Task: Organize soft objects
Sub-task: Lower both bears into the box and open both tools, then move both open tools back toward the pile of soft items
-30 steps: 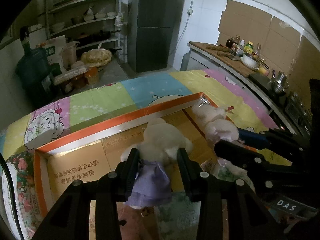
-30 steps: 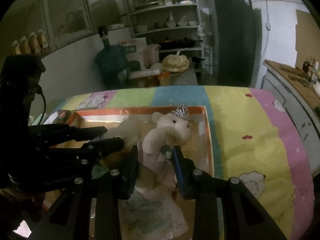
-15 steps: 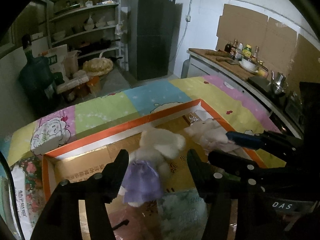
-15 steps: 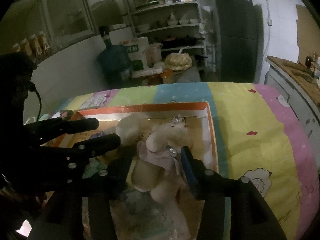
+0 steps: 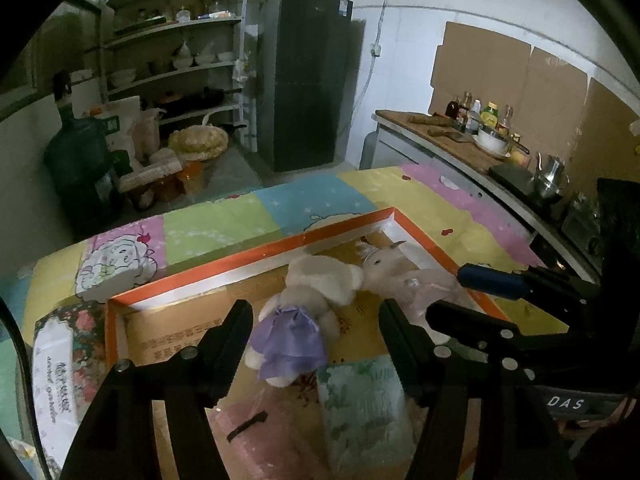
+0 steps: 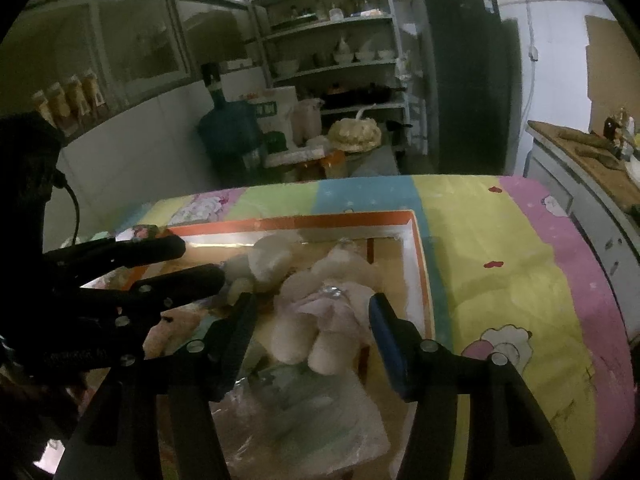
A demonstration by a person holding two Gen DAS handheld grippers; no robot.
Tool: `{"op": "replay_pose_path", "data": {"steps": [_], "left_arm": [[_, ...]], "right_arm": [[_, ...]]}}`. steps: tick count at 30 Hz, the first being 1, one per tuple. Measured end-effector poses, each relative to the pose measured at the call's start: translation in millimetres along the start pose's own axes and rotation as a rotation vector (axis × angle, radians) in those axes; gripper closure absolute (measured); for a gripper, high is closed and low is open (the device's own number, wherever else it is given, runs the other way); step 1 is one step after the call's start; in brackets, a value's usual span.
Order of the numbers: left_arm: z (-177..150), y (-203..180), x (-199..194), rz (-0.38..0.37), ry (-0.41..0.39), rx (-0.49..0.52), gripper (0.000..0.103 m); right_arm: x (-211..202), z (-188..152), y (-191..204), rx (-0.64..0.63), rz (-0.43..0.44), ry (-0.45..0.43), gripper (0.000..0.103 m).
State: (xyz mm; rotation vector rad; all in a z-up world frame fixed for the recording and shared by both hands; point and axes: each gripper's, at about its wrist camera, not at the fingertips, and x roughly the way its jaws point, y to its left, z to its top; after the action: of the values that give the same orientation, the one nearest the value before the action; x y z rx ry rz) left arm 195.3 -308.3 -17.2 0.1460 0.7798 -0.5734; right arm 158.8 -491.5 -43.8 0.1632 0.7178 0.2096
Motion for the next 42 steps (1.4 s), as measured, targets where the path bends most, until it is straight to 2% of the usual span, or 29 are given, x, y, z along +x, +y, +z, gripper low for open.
{"op": "replay_pose_path", "data": {"steps": [4,7,16,25,33,42], "left_arm": [[-2.8,0.6,-12.7,0.025,-0.022,0.002,0.038],[-6.2,2.2,-22.9,0.021,-0.036,-0.008,0.038],[-18.7,3.8,-54.2,0.014,-0.073,-0.018,0.038],[-29.7,9.1,-86.9,0.042,-0.124,-0.015,0.038],[-42.0,26.3,-116.3,0.102,-0.16,-0.029,0.038],[-60.2,59.7,-143.3,0.212,-0.182,-0.082,0.038]], "right_arm": [[-14.8,-2.1,9.0,-0.002,-0.001,-0.04,0.043],[-25.3,-4.2,18.6,-0.005,0.0,-0.067,0.037],[-58.5,-13.2,51.0,-0.019,0.016,-0.15,0.037],[-75.9,-20.4,76.6,-0.007,0.05,-0.192,0.036],[-79.7,-22.8,104.7,-0.024,0.089,-0.203,0.036],[-77.7,-22.4,147.6,-0.063,0.138,-0.219,0.036]]}}
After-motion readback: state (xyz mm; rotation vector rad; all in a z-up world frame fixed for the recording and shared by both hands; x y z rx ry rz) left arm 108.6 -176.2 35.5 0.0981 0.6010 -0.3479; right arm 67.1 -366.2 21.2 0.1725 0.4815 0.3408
